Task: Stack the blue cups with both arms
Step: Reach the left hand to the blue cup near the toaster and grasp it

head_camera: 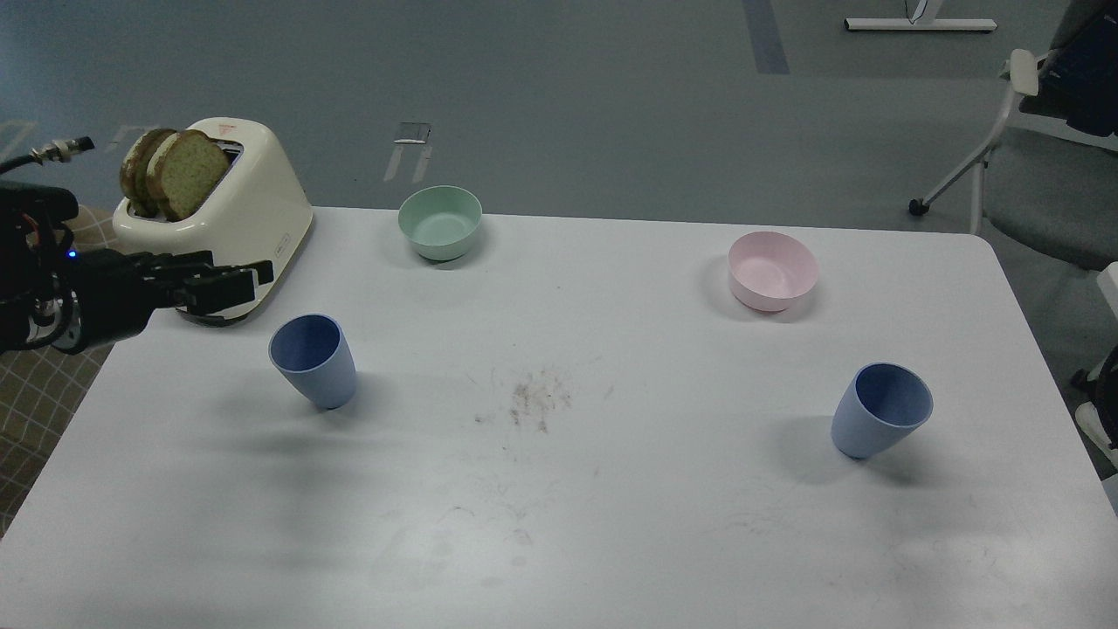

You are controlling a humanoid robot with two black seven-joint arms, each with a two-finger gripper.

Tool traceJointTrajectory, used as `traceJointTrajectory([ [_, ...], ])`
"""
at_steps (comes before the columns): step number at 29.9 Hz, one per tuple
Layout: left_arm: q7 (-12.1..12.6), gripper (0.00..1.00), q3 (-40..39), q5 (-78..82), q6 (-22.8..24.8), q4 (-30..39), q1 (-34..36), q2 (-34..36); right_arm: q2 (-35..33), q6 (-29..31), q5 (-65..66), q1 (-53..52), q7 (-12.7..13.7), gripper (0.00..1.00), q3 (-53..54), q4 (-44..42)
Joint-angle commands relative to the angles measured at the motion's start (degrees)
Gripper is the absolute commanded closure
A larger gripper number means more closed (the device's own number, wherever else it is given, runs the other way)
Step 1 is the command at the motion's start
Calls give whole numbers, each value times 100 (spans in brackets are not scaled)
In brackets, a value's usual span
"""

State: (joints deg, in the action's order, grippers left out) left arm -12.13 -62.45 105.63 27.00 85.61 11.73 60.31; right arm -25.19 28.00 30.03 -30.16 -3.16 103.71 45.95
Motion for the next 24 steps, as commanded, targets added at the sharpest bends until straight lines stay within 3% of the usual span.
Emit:
traceJointTrajectory([
  [1, -9, 21, 198, 379, -98, -202, -5, -142, -12, 0, -6, 28, 0, 0, 26, 10],
  [5, -17, 23, 471, 633, -213, -606, 101, -458, -38, 0, -6, 37, 0, 0, 123, 10],
  [20, 0, 30, 497, 660, -213, -615, 127, -714, -65, 0, -6, 133, 0, 0, 141, 10],
  [24, 9, 40, 515, 678, -213, -624, 127, -828, -65, 0, -6, 134, 0, 0, 167, 10],
])
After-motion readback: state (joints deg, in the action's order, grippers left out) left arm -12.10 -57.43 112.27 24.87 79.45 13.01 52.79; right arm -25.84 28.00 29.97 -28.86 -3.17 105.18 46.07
